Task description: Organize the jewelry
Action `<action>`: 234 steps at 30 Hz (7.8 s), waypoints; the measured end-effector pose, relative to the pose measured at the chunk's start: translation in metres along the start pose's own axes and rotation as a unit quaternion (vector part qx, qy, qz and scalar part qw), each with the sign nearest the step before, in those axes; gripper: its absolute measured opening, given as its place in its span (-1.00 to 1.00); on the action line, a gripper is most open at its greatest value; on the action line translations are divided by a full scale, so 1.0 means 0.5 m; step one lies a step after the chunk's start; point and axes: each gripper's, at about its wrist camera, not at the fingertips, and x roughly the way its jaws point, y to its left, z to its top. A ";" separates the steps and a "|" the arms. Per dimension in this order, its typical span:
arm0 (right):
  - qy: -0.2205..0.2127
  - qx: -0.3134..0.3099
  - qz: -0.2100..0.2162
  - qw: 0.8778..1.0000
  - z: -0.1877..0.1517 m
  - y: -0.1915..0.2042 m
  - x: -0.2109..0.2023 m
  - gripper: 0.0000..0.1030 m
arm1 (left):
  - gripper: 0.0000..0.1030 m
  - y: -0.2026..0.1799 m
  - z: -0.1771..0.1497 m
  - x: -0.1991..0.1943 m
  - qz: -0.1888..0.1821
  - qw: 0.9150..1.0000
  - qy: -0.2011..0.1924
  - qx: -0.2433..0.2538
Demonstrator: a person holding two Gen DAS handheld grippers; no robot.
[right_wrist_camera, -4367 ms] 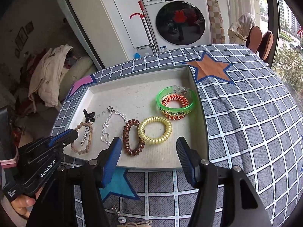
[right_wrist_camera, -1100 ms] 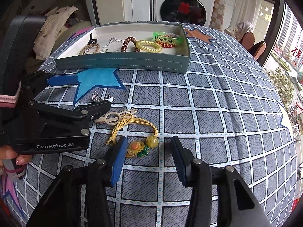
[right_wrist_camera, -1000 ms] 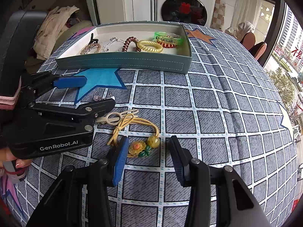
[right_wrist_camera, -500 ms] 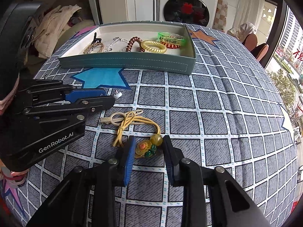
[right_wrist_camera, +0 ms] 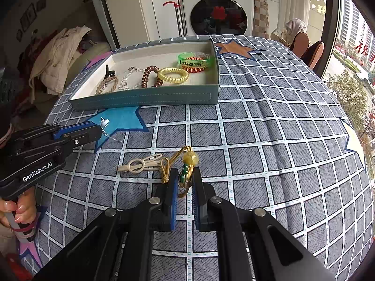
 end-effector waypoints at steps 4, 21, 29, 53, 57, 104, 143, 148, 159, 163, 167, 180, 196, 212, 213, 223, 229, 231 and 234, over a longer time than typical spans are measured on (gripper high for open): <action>-0.008 0.006 0.010 1.000 0.022 -0.001 -0.007 -0.77 | -0.31 0.017 0.012 -0.029 0.003 1.000 -0.013 -0.011; -0.035 0.005 0.046 0.998 0.185 0.007 0.012 -0.76 | -0.30 0.101 0.129 -0.072 0.047 0.997 -0.050 -0.034; -0.024 0.025 0.050 0.998 0.249 -0.006 0.072 -0.77 | -0.30 0.117 0.176 -0.017 0.061 0.997 -0.037 -0.032; 0.020 0.042 0.017 0.999 0.312 -0.020 0.244 -0.76 | -0.31 0.167 0.163 0.094 0.112 0.993 0.018 -0.040; 0.019 0.047 0.011 0.999 0.316 -0.025 0.256 -0.77 | -0.30 0.169 0.159 0.102 0.117 0.992 0.020 -0.042; -0.012 0.034 0.036 0.999 0.283 0.006 0.155 0.01 | -0.29 0.143 0.161 0.017 0.171 0.984 -0.026 -0.039; -0.052 0.008 0.006 0.999 0.266 0.031 0.129 0.74 | 1.00 0.147 0.131 -0.027 0.206 0.975 -0.041 -0.070; -0.054 -0.002 -0.004 0.999 0.251 0.039 0.121 0.74 | 1.00 0.131 0.118 -0.038 0.203 0.976 -0.043 -0.070; -0.095 -0.006 -0.027 0.995 0.221 0.047 0.080 0.74 | 1.00 0.098 0.081 -0.076 0.215 0.970 -0.071 -0.088; -0.108 -0.010 -0.030 0.994 0.205 0.054 0.065 0.74 | 1.00 0.088 0.070 -0.093 0.213 0.969 -0.087 -0.092; -0.123 -0.014 -0.034 0.992 0.190 0.060 0.049 0.74 | 1.00 0.077 0.060 -0.100 0.227 0.966 -0.096 -0.084; -0.158 -0.013 -0.051 0.986 0.142 0.073 0.015 0.74 | 1.00 0.069 0.014 -0.118 0.244 0.957 -0.116 -0.107; -0.183 -0.012 -0.068 0.981 0.125 0.084 0.001 0.74 | 1.00 0.050 0.005 -0.116 0.257 0.953 -0.131 -0.097; -0.190 -0.017 -0.067 0.979 0.126 0.092 -0.007 0.74 | 1.00 0.049 0.011 -0.121 0.258 0.952 -0.132 -0.100; -0.190 -0.017 -0.067 0.979 0.126 0.092 -0.007 0.74 | 1.00 0.048 0.011 -0.121 0.259 0.952 -0.132 -0.100; -0.190 -0.016 -0.066 0.979 0.127 0.092 -0.007 0.74 | 1.00 0.047 0.009 -0.118 0.259 0.952 -0.130 -0.102; -0.189 -0.015 -0.067 0.980 0.127 0.091 -0.008 0.74 | 1.00 0.047 0.010 -0.118 0.259 0.952 -0.130 -0.103; -0.189 -0.015 -0.067 0.980 0.127 0.091 -0.008 0.74 | 1.00 0.047 0.010 -0.118 0.257 0.952 -0.130 -0.104; -0.189 -0.015 -0.066 0.980 0.127 0.091 -0.008 0.74 | 1.00 0.047 0.009 -0.118 0.258 0.952 -0.130 -0.103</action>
